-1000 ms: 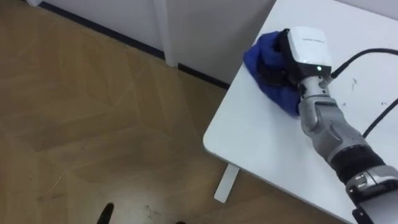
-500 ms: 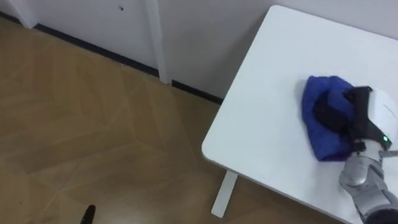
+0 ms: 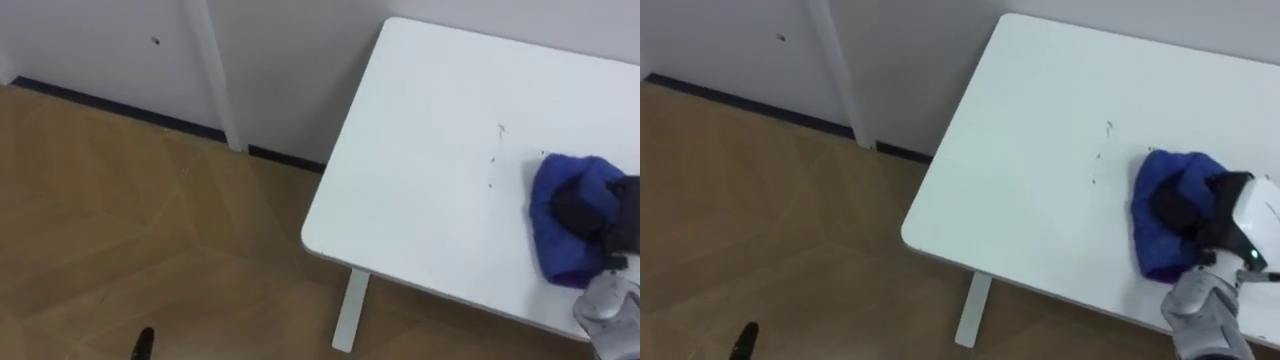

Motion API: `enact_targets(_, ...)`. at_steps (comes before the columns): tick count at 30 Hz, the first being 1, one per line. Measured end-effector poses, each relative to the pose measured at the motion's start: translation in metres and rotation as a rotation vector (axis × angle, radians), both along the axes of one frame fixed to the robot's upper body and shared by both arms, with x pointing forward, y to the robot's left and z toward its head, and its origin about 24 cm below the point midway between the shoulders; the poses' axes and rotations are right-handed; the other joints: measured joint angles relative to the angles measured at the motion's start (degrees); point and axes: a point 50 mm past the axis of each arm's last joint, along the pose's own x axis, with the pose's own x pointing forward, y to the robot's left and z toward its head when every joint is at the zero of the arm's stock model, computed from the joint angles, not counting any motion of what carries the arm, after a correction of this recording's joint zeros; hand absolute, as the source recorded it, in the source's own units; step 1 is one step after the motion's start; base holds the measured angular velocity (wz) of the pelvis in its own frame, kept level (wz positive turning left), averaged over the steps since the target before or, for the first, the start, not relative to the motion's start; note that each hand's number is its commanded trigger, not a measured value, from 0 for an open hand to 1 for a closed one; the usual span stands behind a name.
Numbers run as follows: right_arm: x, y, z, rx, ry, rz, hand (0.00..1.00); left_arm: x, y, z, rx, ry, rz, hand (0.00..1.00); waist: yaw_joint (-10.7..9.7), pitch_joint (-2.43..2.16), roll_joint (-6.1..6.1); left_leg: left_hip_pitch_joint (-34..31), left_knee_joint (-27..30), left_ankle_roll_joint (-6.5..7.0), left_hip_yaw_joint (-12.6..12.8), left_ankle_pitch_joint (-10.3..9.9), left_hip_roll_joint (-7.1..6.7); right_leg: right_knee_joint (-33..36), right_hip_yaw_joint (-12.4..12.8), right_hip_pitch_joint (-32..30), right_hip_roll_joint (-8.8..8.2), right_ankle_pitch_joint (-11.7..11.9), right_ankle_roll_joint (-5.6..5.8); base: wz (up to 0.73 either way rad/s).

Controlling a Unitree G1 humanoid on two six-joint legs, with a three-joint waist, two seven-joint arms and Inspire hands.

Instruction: Wipe table

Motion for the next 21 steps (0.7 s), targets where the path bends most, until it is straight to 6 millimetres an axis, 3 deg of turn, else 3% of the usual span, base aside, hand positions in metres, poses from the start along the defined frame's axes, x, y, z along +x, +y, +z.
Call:
enact_targets(1, 0.01, 0.01, 0.007, -0.046, -0.001, 0.059, 1.0, -0.001, -0.001, -0.001, -0.004, 0.005, -0.006, 0.0, 0.84, 0.36, 0.3, -0.29, 0.6, -0.29, 0.01, -0.31, 0.45, 0.16, 0.42, -0.5, 0.42, 0.14, -0.35, -0.41)
enact_targets(4, 0.041, 0.054, 0.025, -0.152, -0.001, 0.273, 1.0, 0.001, -0.006, -0.002, -0.016, 0.017, -0.04, 0.0, 2.56, 0.81, 0.59, -0.87, 0.89, -0.86, 0.28, -0.38, 0.98, 1.48, 1.33, -2.22, 0.56, -0.14, -1.25, -0.26)
enact_targets(8, 0.064, 0.115, 0.034, -0.186, 0.006, 0.503, 1.0, 0.011, -0.012, -0.006, -0.043, 0.027, -0.096, 0.0, 5.53, 1.32, -0.01, -1.27, 3.5, -1.47, 0.27, -1.64, 0.86, 6.76, 1.26, -3.79, -0.73, -3.32, -1.85, 0.01)
enact_targets(10, 0.066, 0.124, 0.034, -0.187, 0.026, 0.538, 1.0, 0.01, -0.014, -0.006, -0.044, 0.033, -0.112, 0.0, 6.48, 1.46, -0.05, -1.38, 5.92, -1.24, 0.28, -3.15, 0.53, 9.91, 1.29, -3.99, -1.81, -5.3, -1.57, 0.12)
enact_targets(13, 0.065, 0.12, 0.028, -0.181, 0.054, 0.531, 1.0, 0.005, -0.014, -0.007, -0.041, 0.049, -0.115, 0.0, 7.28, 1.6, 0.55, -1.35, 9.9, -0.57, 0.89, -5.96, 0.59, 14.45, 1.18, -4.23, -3.51, -7.56, -0.76, -0.04)
enact_targets(15, 0.064, 0.119, 0.027, -0.177, 0.056, 0.528, 1.0, -0.001, -0.013, -0.007, -0.034, 0.069, -0.124, 0.0, 7.5, 1.51, 1.38, -1.43, 11.77, -0.08, 2.2, -8.0, 1.64, 14.95, 0.68, -4.2, -3.58, -7.88, -0.46, -0.43)
enact_targets(16, 0.064, 0.119, 0.027, -0.168, 0.056, 0.523, 1.0, -0.001, -0.011, -0.007, -0.028, 0.071, -0.131, 0.0, 8.24, 1.47, 1.87, -1.67, 13.03, 0.35, 3.47, -9.43, 2.8, 15.56, -1.58, -4.42, -4.12, -7.7, -0.09, -0.66)
enact_targets(17, 0.064, 0.118, 0.027, -0.164, 0.055, 0.521, 1.0, 0.001, -0.008, -0.006, -0.018, 0.065, -0.136, 0.0, 8.99, 1.2, 2.32, -2.16, 14.17, 0.88, 4.68, -10.52, 4.29, 20.0, -3.5, -6.2, -5.48, -7.25, 1.89, -0.59)
enact_targets(18, 0.063, 0.118, 0.026, -0.164, 0.056, 0.518, 1.0, 0.004, -0.006, -0.005, -0.009, 0.059, -0.138, 0.0, 8.89, 1.12, 2.46, -2.33, 14.75, 0.63, 4.78, -10.68, 4.65, 23.7, -4.28, -7.22, -7.18, -7.09, 2.52, -0.25)
enact_targets(19, 0.057, 0.114, 0.02, -0.159, 0.062, 0.5, 1.0, 0.005, -0.002, -0.003, 0.009, 0.055, -0.138, 0.0, 8.61, 0.85, 2.8, -2.09, 15.67, 0.33, 4.94, -11.09, 5.56, 28.43, -4.26, -8.45, -11.15, -7.42, 3.06, 0.0)
enact_targets(20, 0.052, 0.113, 0.014, -0.148, 0.068, 0.491, 1.0, 0.013, 0.005, 0.0, 0.031, 0.032, -0.143, 0.0, 8.92, 0.2, 2.96, -1.88, 16.03, -0.15, 5.0, -11.51, 6.6, 29.36, -2.29, -9.26, -14.46, -7.23, 3.86, -0.06)
enact_targets(21, 0.051, 0.113, 0.013, -0.146, 0.069, 0.493, 1.0, 0.014, 0.009, 0.001, 0.043, 0.026, -0.142, 0.0, 9.06, -0.08, 2.71, -1.86, 16.06, -0.46, 5.02, -11.6, 7.19, 28.78, -1.19, -9.77, -15.73, -6.83, 4.45, -0.1)
